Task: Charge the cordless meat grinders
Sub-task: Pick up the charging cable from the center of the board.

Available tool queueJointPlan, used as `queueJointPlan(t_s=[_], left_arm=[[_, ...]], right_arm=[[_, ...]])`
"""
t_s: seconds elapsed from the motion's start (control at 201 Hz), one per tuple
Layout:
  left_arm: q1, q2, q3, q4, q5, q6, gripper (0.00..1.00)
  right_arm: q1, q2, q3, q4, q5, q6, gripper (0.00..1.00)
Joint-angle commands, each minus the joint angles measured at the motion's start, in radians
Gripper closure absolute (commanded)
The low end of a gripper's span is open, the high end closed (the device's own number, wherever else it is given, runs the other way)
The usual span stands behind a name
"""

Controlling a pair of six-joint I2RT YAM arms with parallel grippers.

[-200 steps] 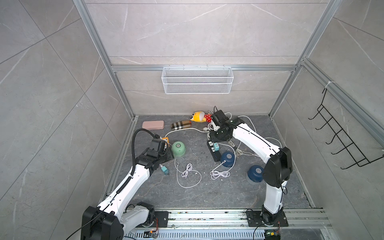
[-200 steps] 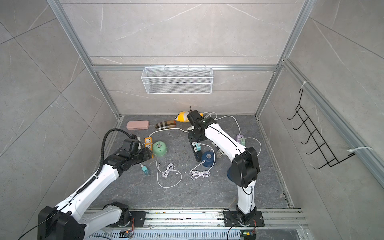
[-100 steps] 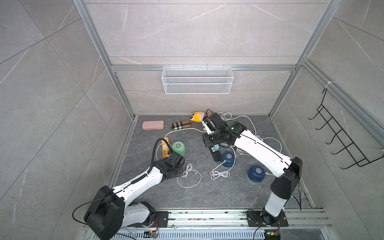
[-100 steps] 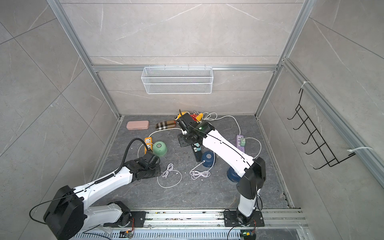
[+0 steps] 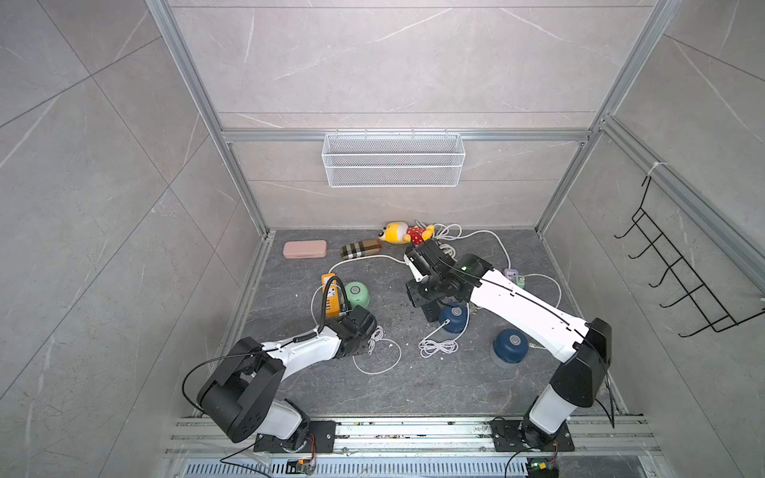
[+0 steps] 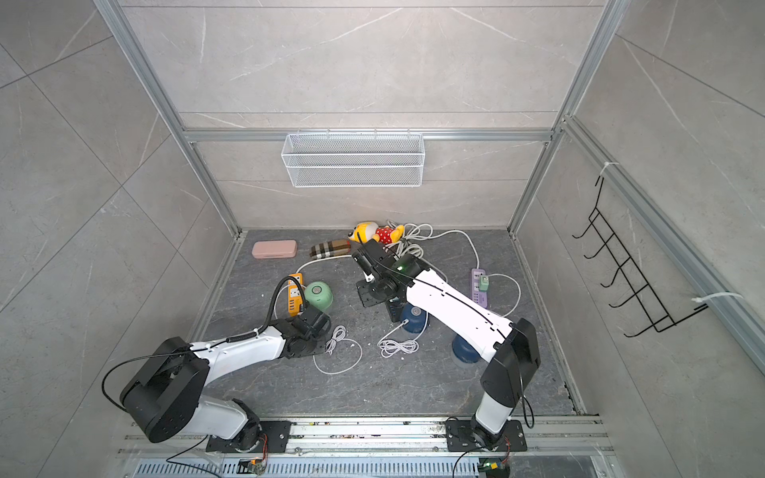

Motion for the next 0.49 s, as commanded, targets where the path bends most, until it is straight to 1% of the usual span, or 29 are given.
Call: queueJointPlan(t_s=[0.0,0.06,0.264,0.403,0.488], left_arm=[[0.007,0.038,-0.028,0.046,0.018,-0.02,0.72],[0.009,0.038,-0.042,0.065,0.035,-0.02,0.75],[0.009,0.001,-0.079,0.069,0.06,-0.018,0.91],[-0.001,-0.083,-0.091,0.029,0.062,-0.014,1.0],[-0.008,-0.153,-0.086,-0.003,0.069,0.001,1.0]], right_arm=[[-0.001,-0.032,-0.019,0.012,0.009,0.021,0.67],[-0.002,-0.032,-0.021,0.014,0.013,0.021,0.67],[-0.001,-0.041,-0.016,0.015,0.026,0.022,0.68],[-0.001,-0.064,-0.024,0.022,0.026,0.027,0.68],[-0.001,-0.082,-0.037,0.03,0.019,0.033,0.68]])
